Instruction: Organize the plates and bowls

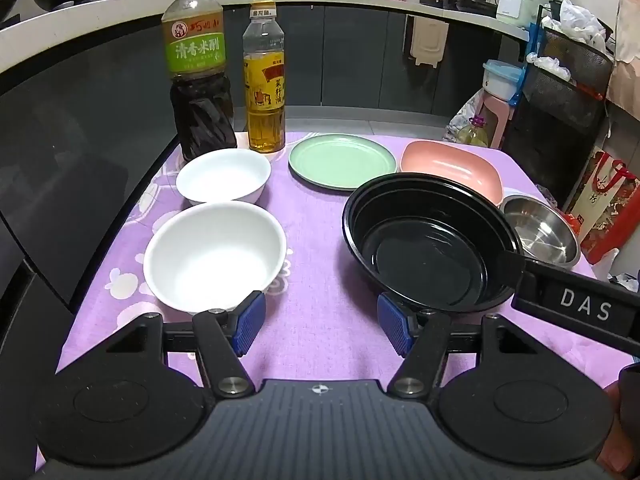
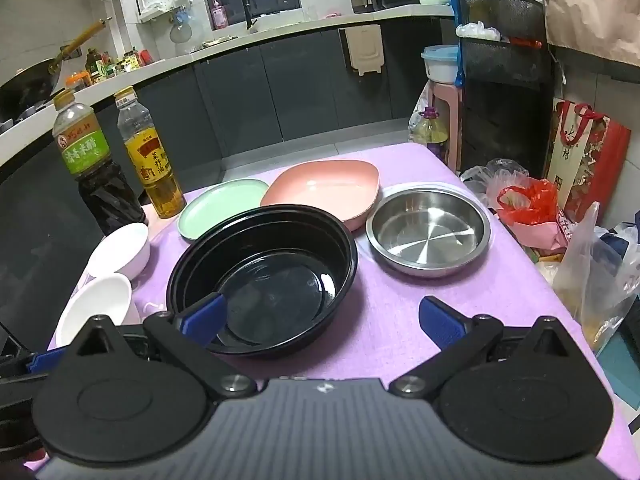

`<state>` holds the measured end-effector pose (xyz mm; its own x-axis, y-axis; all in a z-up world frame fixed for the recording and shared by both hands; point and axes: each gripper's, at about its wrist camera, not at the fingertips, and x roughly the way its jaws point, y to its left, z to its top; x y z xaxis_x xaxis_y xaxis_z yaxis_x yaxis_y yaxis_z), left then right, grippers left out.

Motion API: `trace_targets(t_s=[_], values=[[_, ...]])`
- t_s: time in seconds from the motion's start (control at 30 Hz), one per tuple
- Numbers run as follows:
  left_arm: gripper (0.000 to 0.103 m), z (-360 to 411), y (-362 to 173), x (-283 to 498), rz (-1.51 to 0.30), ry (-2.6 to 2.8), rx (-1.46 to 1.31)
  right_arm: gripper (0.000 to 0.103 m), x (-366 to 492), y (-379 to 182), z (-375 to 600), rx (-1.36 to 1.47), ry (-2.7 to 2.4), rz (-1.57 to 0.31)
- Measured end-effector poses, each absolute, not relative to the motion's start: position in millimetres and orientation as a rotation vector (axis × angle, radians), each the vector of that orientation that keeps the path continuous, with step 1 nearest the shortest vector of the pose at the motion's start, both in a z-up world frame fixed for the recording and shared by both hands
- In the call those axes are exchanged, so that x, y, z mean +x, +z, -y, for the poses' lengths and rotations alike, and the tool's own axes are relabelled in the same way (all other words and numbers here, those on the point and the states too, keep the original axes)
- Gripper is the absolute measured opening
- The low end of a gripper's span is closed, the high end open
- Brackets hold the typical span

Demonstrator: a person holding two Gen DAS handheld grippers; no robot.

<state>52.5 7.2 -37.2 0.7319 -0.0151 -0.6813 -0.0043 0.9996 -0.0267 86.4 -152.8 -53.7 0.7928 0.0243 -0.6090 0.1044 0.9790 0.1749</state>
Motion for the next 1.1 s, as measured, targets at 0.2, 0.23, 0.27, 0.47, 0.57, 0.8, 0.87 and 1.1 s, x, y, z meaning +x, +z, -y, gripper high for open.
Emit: trace_targets(t_s=[0.2, 0.23, 0.27, 0.47, 0.57, 0.8, 0.87, 1.1], values=[[0.059, -7.1, -40.1, 57.8, -0.764, -0.001, -0.031, 0.039, 91.9, -57.8, 155.4, 0.213, -0.048, -0.672], [0.059, -7.1, -40.3, 58.6, -0.766, 0.000, -0.032, 0.039, 92.8, -58.2, 155.9, 0.214, -0.049, -0.674], [0.059, -7.0, -40.4, 59.6, -0.768, 0.001, -0.034, 0.039, 93.7, -58.6, 156.4, 0.215, -0.050, -0.675], [0.059, -5.9, -43.4, 64.9, -0.783, 0.005, -0.039, 0.039, 98.6, -61.7, 159.3, 0.223, -0.050, -0.681], [0.059, -6.2, -44.5, 67.5, -0.789, 0.006, -0.043, 0.039, 99.2, -63.8, 161.0, 0.231, -0.050, -0.691], [0.059, -5.0, -48.4, 73.3, -0.803, 0.006, -0.042, 0.039, 102.9, -66.9, 163.3, 0.238, -0.055, -0.701], [0.059, -5.0, -49.4, 74.8, -0.807, 0.005, -0.042, 0.039, 104.2, -68.2, 163.5, 0.240, -0.056, -0.705], [0.059, -6.5, -52.4, 81.6, -0.820, 0.010, -0.051, 0.039, 108.0, -71.2, 164.9, 0.256, -0.050, -0.718]])
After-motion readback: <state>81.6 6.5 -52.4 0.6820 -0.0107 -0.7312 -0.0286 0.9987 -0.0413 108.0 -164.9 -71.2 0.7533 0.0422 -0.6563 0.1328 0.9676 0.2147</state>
